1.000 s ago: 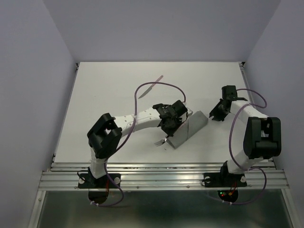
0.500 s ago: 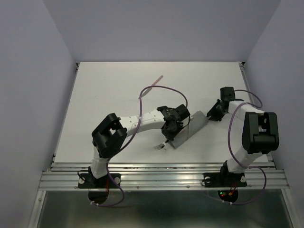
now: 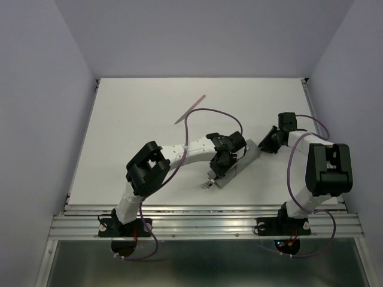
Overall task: Fold the napkin into a case and place the utensils inside
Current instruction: Stuff the fork into the folded napkin.
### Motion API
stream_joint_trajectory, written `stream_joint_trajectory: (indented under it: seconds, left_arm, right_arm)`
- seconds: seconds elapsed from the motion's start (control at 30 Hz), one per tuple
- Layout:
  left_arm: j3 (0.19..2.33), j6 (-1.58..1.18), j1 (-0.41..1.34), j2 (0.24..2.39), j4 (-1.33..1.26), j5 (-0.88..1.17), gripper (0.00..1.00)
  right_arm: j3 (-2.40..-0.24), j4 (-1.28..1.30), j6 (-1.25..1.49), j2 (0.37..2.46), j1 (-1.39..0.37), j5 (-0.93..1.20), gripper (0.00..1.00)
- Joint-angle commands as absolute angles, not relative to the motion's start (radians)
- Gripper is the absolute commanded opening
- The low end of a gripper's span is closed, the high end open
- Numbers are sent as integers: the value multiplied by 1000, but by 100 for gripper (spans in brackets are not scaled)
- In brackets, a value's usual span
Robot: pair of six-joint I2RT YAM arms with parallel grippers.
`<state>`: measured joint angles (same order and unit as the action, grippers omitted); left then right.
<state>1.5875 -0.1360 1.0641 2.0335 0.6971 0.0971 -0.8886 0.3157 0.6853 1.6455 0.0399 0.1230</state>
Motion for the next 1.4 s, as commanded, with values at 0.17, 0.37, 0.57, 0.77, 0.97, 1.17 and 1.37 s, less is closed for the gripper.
stream_joint_trajectory:
  seconds: [0.17, 0.37, 0.57, 0.77, 0.97, 1.17, 1.37]
  left_arm:
    - [1716, -115, 1078, 2077, 761, 104, 0]
    - [1775, -103, 1078, 2123, 753, 124, 0]
    - [1832, -120, 1078, 2161, 758, 126, 0]
    - [1884, -150, 1077, 2201, 747, 146, 0]
    - [1927, -169, 1075, 2232, 739, 155, 0]
    - [1979, -173, 1065, 2269, 746, 163, 0]
    - [1994, -183, 1062, 2278, 735, 155, 0]
  right_arm:
    - [-813, 295, 690, 1618, 41, 137, 29]
    - [-795, 295, 695, 1602, 41, 132, 29]
    - [-781, 295, 698, 1583, 41, 137, 30]
    - [-759, 282, 704, 1580, 41, 140, 30]
    - [-749, 273, 712, 1574, 41, 149, 30]
    - [-750, 268, 709, 1575, 41, 156, 30]
    - [-739, 267, 707, 1569, 41, 156, 30]
